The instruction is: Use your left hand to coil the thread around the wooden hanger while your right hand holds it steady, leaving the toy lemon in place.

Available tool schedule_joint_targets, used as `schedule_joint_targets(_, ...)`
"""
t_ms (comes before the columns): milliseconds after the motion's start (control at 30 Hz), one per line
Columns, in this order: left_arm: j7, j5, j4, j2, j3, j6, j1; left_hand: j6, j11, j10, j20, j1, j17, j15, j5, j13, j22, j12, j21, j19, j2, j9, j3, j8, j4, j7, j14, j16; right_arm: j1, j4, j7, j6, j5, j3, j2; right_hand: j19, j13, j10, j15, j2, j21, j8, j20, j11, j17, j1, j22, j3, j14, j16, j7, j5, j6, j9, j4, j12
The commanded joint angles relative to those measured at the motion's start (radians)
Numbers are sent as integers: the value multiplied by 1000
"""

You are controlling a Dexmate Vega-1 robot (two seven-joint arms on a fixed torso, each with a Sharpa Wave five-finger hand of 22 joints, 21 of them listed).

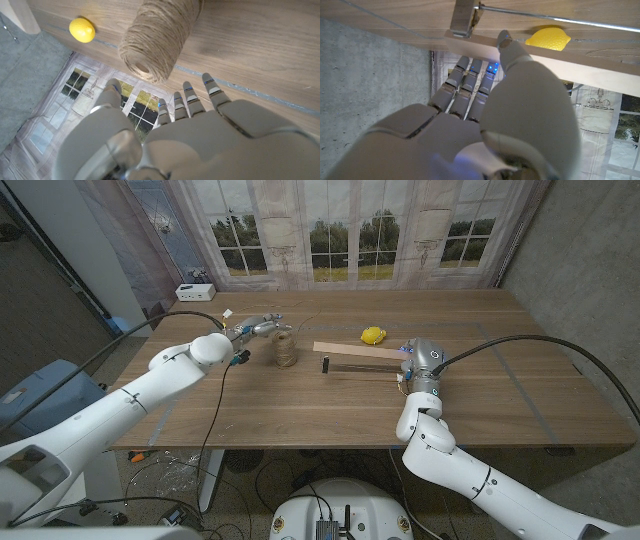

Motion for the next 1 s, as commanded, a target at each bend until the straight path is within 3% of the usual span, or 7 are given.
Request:
schedule_joint_targets(33, -44, 187, -162, 35, 141, 173, -101, 3, 1, 20, -4, 37, 4, -7, 10, 6, 2, 2, 12, 28, -7, 2, 2, 0, -3, -18, 21, 0, -23, -11, -65, 36, 57, 23, -15, 0, 109, 110, -176, 53, 8, 2, -1, -25, 3, 60, 4, 1, 12, -1, 44, 7, 47, 3, 6, 99)
schedule_joint_targets(333, -143, 320, -221, 35, 229, 321, -169, -2, -3, 29, -3, 83, 8, -15, 15, 9, 2, 2, 26, 68, -25, 3, -2, -4, 1, -27, 50, 7, -27, -16, -68, 52, 73, 31, -33, -1, 109, 109, -176, 54, 11, 1, -2, -26, 7, 62, 4, -3, 16, -4, 45, 7, 46, 4, 8, 102)
schedule_joint_targets(600, -243, 404, -229, 23, 300, 402, -232, 11, -6, 57, -6, 117, 15, -23, 18, 11, 3, 10, 40, 105, -16, 3, -5, -2, 11, -32, 83, 20, -37, -25, -73, 55, 82, 39, -43, -2, 108, 109, -176, 55, 14, 0, -3, -26, 9, 63, 4, -7, 17, -8, 44, 7, 47, 4, 10, 103)
schedule_joint_targets(1000, -363, 583, -241, 8, 427, 534, -312, 125, -7, 277, -54, 232, 79, -61, 7, 48, 13, 98, 137, 321, 57, 5, -37, 17, 22, 17, 321, 154, -39, -34, -72, 57, 85, 38, -55, -4, 106, 106, -176, 56, 18, 0, -4, -25, 13, 67, 4, -13, 20, -13, 42, 7, 47, 5, 11, 105)
